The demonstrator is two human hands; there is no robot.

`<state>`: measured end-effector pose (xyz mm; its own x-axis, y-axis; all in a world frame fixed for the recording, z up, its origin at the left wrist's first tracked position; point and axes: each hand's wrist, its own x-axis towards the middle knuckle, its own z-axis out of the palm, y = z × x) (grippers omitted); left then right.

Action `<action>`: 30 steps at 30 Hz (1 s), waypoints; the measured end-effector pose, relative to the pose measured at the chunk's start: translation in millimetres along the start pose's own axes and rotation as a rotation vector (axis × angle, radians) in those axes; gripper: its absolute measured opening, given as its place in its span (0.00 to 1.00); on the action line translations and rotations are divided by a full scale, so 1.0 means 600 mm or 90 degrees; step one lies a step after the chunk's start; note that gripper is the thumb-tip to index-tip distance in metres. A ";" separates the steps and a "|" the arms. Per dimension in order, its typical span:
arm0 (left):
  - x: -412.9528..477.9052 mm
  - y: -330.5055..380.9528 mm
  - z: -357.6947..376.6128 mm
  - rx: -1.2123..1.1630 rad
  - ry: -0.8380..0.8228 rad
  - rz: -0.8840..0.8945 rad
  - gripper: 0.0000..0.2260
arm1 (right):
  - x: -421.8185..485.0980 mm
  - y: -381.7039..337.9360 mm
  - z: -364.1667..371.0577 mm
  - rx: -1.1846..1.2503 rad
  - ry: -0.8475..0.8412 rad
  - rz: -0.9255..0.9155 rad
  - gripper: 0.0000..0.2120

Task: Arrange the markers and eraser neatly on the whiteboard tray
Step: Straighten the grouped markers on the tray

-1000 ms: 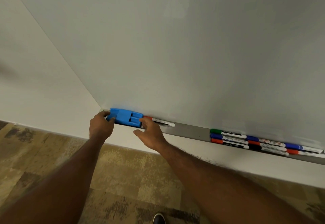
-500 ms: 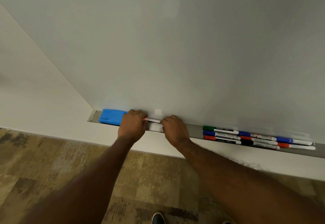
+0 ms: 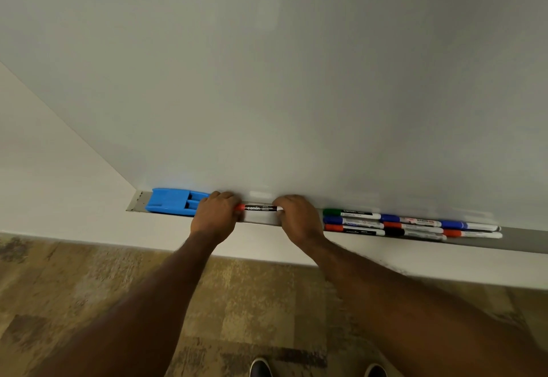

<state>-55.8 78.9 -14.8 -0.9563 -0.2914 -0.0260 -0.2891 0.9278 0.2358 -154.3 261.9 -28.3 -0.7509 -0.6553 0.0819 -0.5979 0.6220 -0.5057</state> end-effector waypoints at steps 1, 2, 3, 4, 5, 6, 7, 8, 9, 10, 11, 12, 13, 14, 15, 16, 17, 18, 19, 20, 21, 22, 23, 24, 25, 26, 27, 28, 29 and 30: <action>-0.001 0.005 -0.001 -0.007 -0.007 0.003 0.08 | -0.002 0.005 -0.006 0.014 0.007 0.002 0.09; -0.001 0.011 -0.003 -0.018 -0.014 0.007 0.08 | -0.004 0.012 -0.013 0.030 0.011 0.003 0.09; -0.001 0.015 -0.004 -0.035 -0.021 0.010 0.08 | -0.007 0.018 -0.019 0.049 0.014 0.005 0.09; 0.000 0.021 -0.005 -0.057 -0.024 0.015 0.09 | -0.011 0.026 -0.027 0.075 0.017 0.015 0.10; 0.000 0.026 -0.006 -0.081 -0.027 0.022 0.09 | -0.014 0.034 -0.033 0.111 0.022 0.033 0.10; 0.001 0.034 -0.008 -0.105 -0.026 0.035 0.10 | -0.018 0.042 -0.043 0.156 0.032 0.058 0.10; 0.000 0.043 -0.010 -0.128 -0.022 0.051 0.10 | -0.024 0.049 -0.051 0.202 0.047 0.086 0.09; 0.001 0.054 -0.011 -0.152 -0.017 0.065 0.10 | -0.029 0.058 -0.061 0.246 0.065 0.114 0.08; 0.000 0.065 -0.012 -0.178 -0.013 0.073 0.10 | -0.035 0.066 -0.070 0.280 0.079 0.140 0.07; 0.000 0.078 -0.013 -0.203 -0.010 0.075 0.10 | -0.042 0.076 -0.079 0.304 0.087 0.168 0.06; 0.000 0.093 -0.012 -0.227 -0.004 0.071 0.10 | -0.049 0.087 -0.089 0.322 0.096 0.192 0.06; 0.001 0.109 -0.011 -0.252 0.003 0.062 0.09 | -0.056 0.100 -0.099 0.341 0.104 0.218 0.05; 0.001 0.126 -0.010 -0.277 0.007 0.051 0.09 | -0.063 0.112 -0.109 0.365 0.116 0.243 0.05; 0.003 0.147 -0.007 -0.298 0.008 0.047 0.09 | -0.072 0.126 -0.121 0.390 0.130 0.270 0.06; 0.006 0.172 -0.004 -0.310 0.006 0.050 0.09 | -0.083 0.142 -0.135 0.409 0.145 0.294 0.06; 0.007 0.193 0.001 -0.318 0.004 0.056 0.09 | -0.092 0.154 -0.147 0.422 0.158 0.313 0.07; 0.009 0.215 0.004 -0.322 -0.001 0.061 0.09 | -0.100 0.166 -0.158 0.428 0.172 0.331 0.08; 0.011 0.236 0.009 -0.326 -0.008 0.071 0.09 | -0.109 0.178 -0.170 0.433 0.188 0.349 0.09; 0.014 0.258 0.013 -0.323 -0.012 0.084 0.10 | -0.119 0.189 -0.183 0.437 0.205 0.366 0.10; 0.018 0.283 0.019 -0.323 -0.012 0.103 0.10 | -0.130 0.203 -0.197 0.445 0.225 0.384 0.11; 0.020 0.307 0.025 -0.323 -0.014 0.117 0.10 | -0.142 0.217 -0.211 0.451 0.240 0.400 0.11; 0.022 0.324 0.027 -0.323 -0.014 0.127 0.10 | -0.149 0.229 -0.219 0.455 0.247 0.415 0.11; 0.024 0.356 0.033 -0.322 -0.017 0.140 0.11 | -0.165 0.251 -0.235 0.450 0.259 0.431 0.11; 0.024 0.381 0.039 -0.322 -0.017 0.147 0.11 | -0.178 0.268 -0.246 0.451 0.269 0.443 0.11; 0.025 0.410 0.044 -0.326 -0.018 0.149 0.11 | -0.192 0.287 -0.260 0.451 0.284 0.456 0.11; 0.024 0.436 0.050 -0.330 -0.022 0.144 0.11 | -0.204 0.303 -0.271 0.450 0.301 0.471 0.11; 0.024 0.465 0.056 -0.332 -0.025 0.140 0.10 | -0.217 0.320 -0.285 0.435 0.315 0.489 0.11; 0.023 0.491 0.061 -0.333 -0.028 0.136 0.10 | -0.227 0.338 -0.295 0.419 0.324 0.505 0.11; 0.023 0.515 0.069 -0.334 -0.034 0.137 0.09 | -0.237 0.353 -0.306 0.400 0.324 0.521 0.10; 0.023 0.538 0.076 -0.331 -0.039 0.144 0.09 | -0.246 0.369 -0.314 0.385 0.324 0.534 0.10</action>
<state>-164.2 384.8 16.4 -0.9972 -0.0700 0.0276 -0.0318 0.7243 0.6888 -228.7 576.8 9.5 -0.9573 0.2009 -0.2077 0.2719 0.3829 -0.8829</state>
